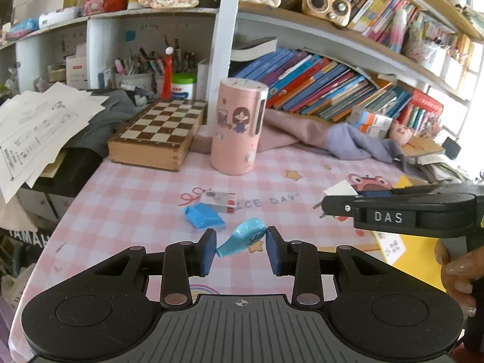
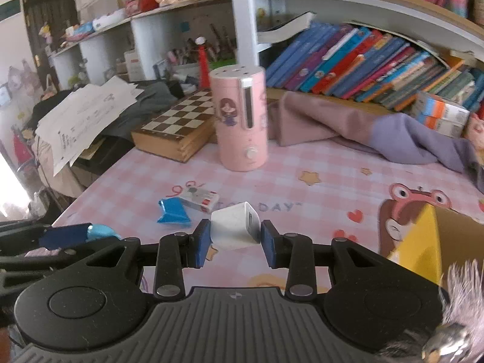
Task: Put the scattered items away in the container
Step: 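Carry the teal piece and white cube up over the yellow box with both tools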
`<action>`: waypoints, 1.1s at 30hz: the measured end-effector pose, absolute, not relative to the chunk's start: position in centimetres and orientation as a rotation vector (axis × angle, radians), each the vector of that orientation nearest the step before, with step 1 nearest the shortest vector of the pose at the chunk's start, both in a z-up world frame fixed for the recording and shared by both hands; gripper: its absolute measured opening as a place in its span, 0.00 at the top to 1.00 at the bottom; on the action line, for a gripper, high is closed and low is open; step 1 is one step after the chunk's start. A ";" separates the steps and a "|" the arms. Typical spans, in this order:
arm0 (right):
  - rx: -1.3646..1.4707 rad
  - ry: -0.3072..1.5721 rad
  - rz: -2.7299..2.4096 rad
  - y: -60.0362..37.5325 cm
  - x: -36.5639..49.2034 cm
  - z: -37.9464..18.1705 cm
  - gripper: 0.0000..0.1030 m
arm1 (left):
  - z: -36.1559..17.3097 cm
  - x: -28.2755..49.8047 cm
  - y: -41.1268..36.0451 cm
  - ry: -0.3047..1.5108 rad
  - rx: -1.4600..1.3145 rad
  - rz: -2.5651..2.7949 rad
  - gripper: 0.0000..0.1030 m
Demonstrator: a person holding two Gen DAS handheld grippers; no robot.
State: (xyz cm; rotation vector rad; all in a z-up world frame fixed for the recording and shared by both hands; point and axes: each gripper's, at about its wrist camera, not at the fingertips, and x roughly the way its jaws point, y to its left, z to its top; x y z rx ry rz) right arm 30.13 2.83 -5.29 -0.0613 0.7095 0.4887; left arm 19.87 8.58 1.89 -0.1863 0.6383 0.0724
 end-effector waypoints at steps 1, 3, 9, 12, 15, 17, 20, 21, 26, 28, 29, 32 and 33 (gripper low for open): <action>-0.054 0.707 0.480 2.4 29.8 -5.1 0.68 | 2.1 19.6 8.5 0.634 -0.189 0.068 0.67; -0.044 0.702 0.467 1.9 29.1 -4.8 0.68 | 2.5 19.0 8.5 0.629 -0.199 0.057 0.67; -0.004 0.690 0.442 0.8 26.5 -3.9 0.68 | 3.1 17.3 8.5 0.618 -0.224 0.041 0.67; 0.003 0.695 0.439 0.8 25.3 -3.9 0.68 | 3.1 16.6 8.6 0.617 -0.225 0.040 0.67; -0.003 0.699 0.439 1.0 24.3 -3.9 0.68 | 3.1 15.6 8.5 0.614 -0.226 0.036 0.67; -0.005 0.698 0.439 1.2 23.5 -3.9 0.68 | 3.1 14.8 8.5 0.614 -0.227 0.034 0.67; -0.007 0.699 0.438 1.5 22.2 -3.9 0.68 | 3.1 13.4 8.7 0.613 -0.233 0.038 0.67; -0.007 0.701 0.437 1.6 21.7 -4.0 0.68 | 3.1 12.9 8.7 0.613 -0.236 0.040 0.67; -0.011 0.708 0.440 2.0 19.0 -4.2 0.68 | 3.1 10.0 8.9 0.613 -0.247 0.050 0.67; -0.012 0.711 0.444 2.1 17.8 -4.3 0.68 | 3.1 8.8 8.8 0.613 -0.251 0.053 0.67; -0.013 0.711 0.446 2.2 17.1 -4.3 0.68 | 3.1 8.2 8.8 0.612 -0.252 0.053 0.67; -0.010 0.708 0.446 2.1 15.2 -4.3 0.68 | 3.2 6.6 8.6 0.612 -0.252 0.050 0.67; -0.008 0.707 0.444 2.1 14.5 -4.4 0.68 | 3.2 6.0 8.5 0.613 -0.251 0.047 0.67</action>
